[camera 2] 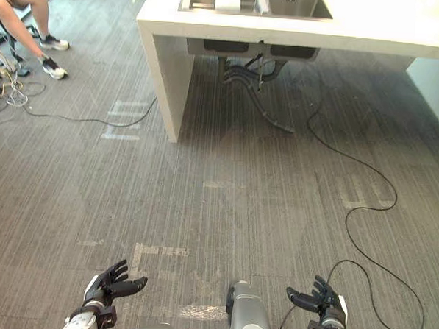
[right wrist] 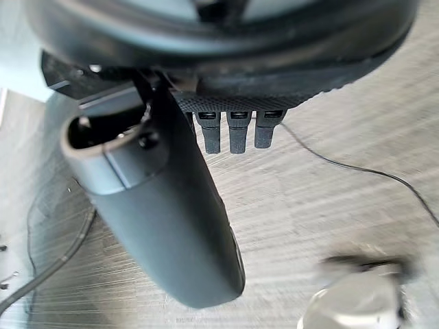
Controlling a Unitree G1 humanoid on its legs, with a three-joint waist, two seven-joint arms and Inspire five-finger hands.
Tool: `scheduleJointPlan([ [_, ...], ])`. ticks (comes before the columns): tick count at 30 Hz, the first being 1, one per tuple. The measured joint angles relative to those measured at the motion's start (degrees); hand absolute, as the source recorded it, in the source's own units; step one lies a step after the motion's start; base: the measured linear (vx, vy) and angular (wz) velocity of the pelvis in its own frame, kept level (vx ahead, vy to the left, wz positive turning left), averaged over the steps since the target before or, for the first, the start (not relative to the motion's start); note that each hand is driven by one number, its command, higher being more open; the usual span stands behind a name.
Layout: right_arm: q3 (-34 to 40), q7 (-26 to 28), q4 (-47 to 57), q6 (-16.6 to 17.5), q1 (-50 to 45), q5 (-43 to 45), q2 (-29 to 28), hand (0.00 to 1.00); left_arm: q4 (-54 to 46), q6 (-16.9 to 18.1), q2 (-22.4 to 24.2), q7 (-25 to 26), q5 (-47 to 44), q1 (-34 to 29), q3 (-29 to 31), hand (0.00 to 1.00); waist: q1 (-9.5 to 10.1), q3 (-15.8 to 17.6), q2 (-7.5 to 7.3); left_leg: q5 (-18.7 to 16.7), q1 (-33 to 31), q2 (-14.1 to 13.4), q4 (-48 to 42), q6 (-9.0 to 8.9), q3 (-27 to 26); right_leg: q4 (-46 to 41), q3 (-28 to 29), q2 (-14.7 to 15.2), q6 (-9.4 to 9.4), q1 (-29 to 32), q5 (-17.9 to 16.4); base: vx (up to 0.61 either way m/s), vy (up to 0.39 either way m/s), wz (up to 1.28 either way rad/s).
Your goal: Walk over to the sink, pick up the cup, carry it to the dishwasher, place the cup inside the dishwasher, then close the dishwasher door
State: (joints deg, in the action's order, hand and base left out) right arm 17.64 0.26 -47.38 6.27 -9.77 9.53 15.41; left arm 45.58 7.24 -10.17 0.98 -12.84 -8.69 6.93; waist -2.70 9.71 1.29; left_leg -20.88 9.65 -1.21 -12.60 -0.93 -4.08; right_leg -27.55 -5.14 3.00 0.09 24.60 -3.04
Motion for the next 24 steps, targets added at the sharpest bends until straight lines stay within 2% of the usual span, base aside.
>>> scheduleJointPlan([
  [1,0.1,-0.2,-0.5,0.0,0.2,0.0,0.7,0.9,0.3,0.1,0.6,0.3,-0.6,0.3,0.2,0.9,0.13,0.2,0.69,-0.4,0.6,-0.8,-0.5,-0.65,0.2,-1.7,-0.5,-0.4,-2.8,0.0,-1.2,0.6,-0.205,0.25],
  [2,0.1,-0.7,-0.3,-0.2,1.1,0.0,1.1,0.9,0.2,0.1,1.3,0.7,-1.3,0.8,0.5,0.9,0.18,0.5,1.47,0.7,-0.1,-1.9,-3.8,-2.42,0.2,-2.9,-1.4,-0.9,-6.08,-1.1,-3.5,0.6,-0.222,0.15],
  [3,0.1,-0.8,0.0,-0.2,1.3,0.3,1.2,0.9,0.0,0.1,2.0,0.9,-1.8,1.0,0.5,0.9,0.14,0.7,1.47,2.6,-1.2,-2.4,-8.6,-3.64,-0.2,-2.8,-1.9,-1.0,-7.14,-3.0,-5.0,0.72,-0.269,0.29],
  [4,-0.1,-0.6,1.3,-0.3,0.5,0.5,0.9,0.9,-0.7,0.1,3.0,1.2,-1.8,0.7,0.6,0.9,0.13,1.0,1.57,6.8,-4.2,-3.5,-20.5,-3.58,-1.0,-0.4,-2.9,-1.4,-9.32,-8.0,-6.4,0.61,-0.239,0.3],
  [5,-0.4,-0.5,2.2,-0.3,-0.2,0.6,0.6,0.9,-1.5,0.1,3.6,1.2,-1.8,0.4,0.6,0.9,0.23,1.0,1.62,10.7,-6.7,-4.9,-28.0,-3.11,-1.5,1.3,-3.3,-1.9,-9.97,-11.1,-6.8,0.59,-0.225,0.21],
  [6,-1.1,-0.5,4.1,-0.2,-0.9,1.9,-0.4,0.9,-4.5,0.2,4.0,1.2,-1.9,-1.0,0.6,0.9,0.63,1.5,1.12,11.0,-11.6,-8.7,-40.9,-2.88,-3.1,4.4,-3.3,-3.3,-10.78,-16.3,-7.3,0.52,-0.205,-0.02],
  [7,-1.2,-0.5,6.7,0.4,-1.4,3.2,-1.8,0.9,-7.0,0.2,4.3,1.1,-2.1,-1.3,0.5,0.9,1.47,1.7,1.12,10.4,-16.2,-12.5,-49.6,-1.88,-6.2,7.0,-3.0,-4.3,-11.8,-20.8,-7.9,0.47,-0.189,-0.15],
  [9,-1.2,-0.8,9.6,1.1,-1.9,5.2,-2.9,0.9,-9.3,0.2,4.8,1.2,-3.0,-1.0,0.3,0.9,2.65,2.1,0.52,9.6,-22.6,-14.5,-52.0,-0.84,-8.7,10.1,-2.2,-4.6,-13.12,-25.1,-8.9,0.38,-0.126,-0.21],
  [11,-1.2,-1.0,10.5,1.1,-1.9,6.4,-3.2,0.9,-12.5,0.3,5.2,1.2,-3.0,-1.3,0.3,0.9,3.82,2.1,0.48,8.5,-27.9,-14.6,-47.5,-0.7,-10.8,12.9,-1.0,-4.6,-13.29,-28.7,-9.7,0.36,-0.022,-0.22],
  [12,-1.1,-1.4,10.6,1.1,-2.0,6.6,-3.5,0.9,-14.2,0.2,5.2,1.3,-3.0,-1.7,0.3,0.9,4.19,2.2,0.27,7.9,-29.9,-13.5,-41.2,-0.87,-12.2,14.5,-0.7,-4.0,-12.9,-31.4,-10.6,0.41,0.075,-0.12],
  [14,-0.4,-2.0,10.5,0.9,-2.8,6.6,-3.8,0.9,-18.2,0.2,5.2,1.9,-3.5,-2.5,-0.1,0.9,4.88,2.7,-0.54,9.4,-30.8,-8.9,-21.1,-1.79,-13.6,16.5,0.0,-1.8,-11.25,-35.1,-12.9,0.49,0.125,-0.12],
  [15,-0.1,-2.1,10.4,0.9,-2.9,6.6,-3.7,0.9,-19.5,0.2,5.2,2.2,-3.7,-2.9,-0.4,0.9,4.88,2.6,-0.51,11.3,-31.0,-7.6,-14.7,-1.98,-13.1,17.0,0.4,-1.5,-10.5,-35.8,-13.6,0.5,0.16,-0.25],
  [16,0.4,-2.3,9.4,0.9,-2.8,6.6,-3.7,0.9,-22.5,0.3,5.0,2.9,-4.0,-3.5,-0.7,0.9,5.18,2.6,-0.66,17.8,-31.0,-5.4,-6.4,-0.64,-12.0,16.9,1.6,-0.7,-8.0,-37.0,-15.6,0.65,0.24,-0.49],
  [17,0.5,-2.8,7.7,0.7,-2.3,6.6,-4.3,0.9,-24.0,0.3,4.5,3.6,-4.1,-3.3,-0.5,0.9,5.82,1.8,-1.82,22.8,-30.4,-3.2,-6.4,2.97,-10.9,16.7,3.3,1.2,-5.68,-37.7,-17.1,0.68,0.253,-0.41],
  [18,0.5,-2.8,7.2,0.5,-2.0,6.6,-4.7,0.9,-24.9,0.1,4.2,4.1,-4.1,-2.7,-0.6,0.9,5.34,1.7,-3.0,20.8,-30.8,-2.2,-7.9,3.63,-11.2,16.2,3.9,2.6,-4.46,-37.5,-17.2,0.59,0.226,-0.13],
  [19,0.5,-2.7,6.9,0.5,-2.2,6.6,-4.6,0.9,-27.1,-0.1,4.3,4.5,-4.1,-2.3,-0.6,0.9,4.68,1.9,-3.43,19.1,-31.4,-1.4,-10.4,4.74,-11.2,14.3,5.4,3.7,-3.01,-37.4,-16.7,0.64,0.264,0.2],
  [20,0.8,-2.7,5.5,0.5,-2.1,6.3,-4.7,0.9,-30.8,-0.1,4.6,4.8,-4.1,-2.3,-0.9,0.9,4.47,1.8,-3.9,15.0,-31.0,-0.9,-13.6,4.59,-11.1,9.4,7.8,4.1,-1.48,-36.6,-15.8,0.76,0.315,0.17],
  [21,1.2,-2.7,3.8,0.3,-1.7,6.0,-4.8,0.9,-34.4,-0.1,4.4,5.1,-4.1,-2.1,-1.4,0.9,4.23,1.7,-4.26,11.6,-29.0,-0.4,-15.3,4.55,-11.1,-0.2,8.9,4.1,2.64,-34.2,-13.7,0.75,0.305,0.09],
  [22,1.2,-2.7,3.2,0.3,-1.6,6.0,-4.8,0.9,-35.8,-0.1,4.1,5.1,-4.1,-1.8,-1.5,0.9,3.99,1.7,-4.43,10.4,-27.5,0.1,-15.0,4.57,-11.0,-6.1,9.1,4.3,6.48,-32.2,-11.5,0.6,0.191,0.14],
  [23,1.1,-2.6,2.7,0.3,-1.5,5.8,-5.0,0.9,-38.1,0.1,3.3,5.4,-4.1,-0.7,-1.9,0.9,3.18,1.6,-4.56,8.9,-24.2,1.0,-13.6,4.74,-10.6,-18.7,10.2,5.0,15.21,-27.5,-6.3,0.56,0.133,0.13],
  [24,0.9,-2.3,2.8,0.3,-1.2,5.4,-5.2,0.9,-40.4,0.2,2.7,6.2,-4.1,0.4,-1.9,0.9,2.92,1.6,-4.55,7.8,-20.1,1.6,-11.9,4.58,-10.6,-29.4,10.3,5.5,14.54,-22.2,-6.7,0.56,0.105,0.07],
])
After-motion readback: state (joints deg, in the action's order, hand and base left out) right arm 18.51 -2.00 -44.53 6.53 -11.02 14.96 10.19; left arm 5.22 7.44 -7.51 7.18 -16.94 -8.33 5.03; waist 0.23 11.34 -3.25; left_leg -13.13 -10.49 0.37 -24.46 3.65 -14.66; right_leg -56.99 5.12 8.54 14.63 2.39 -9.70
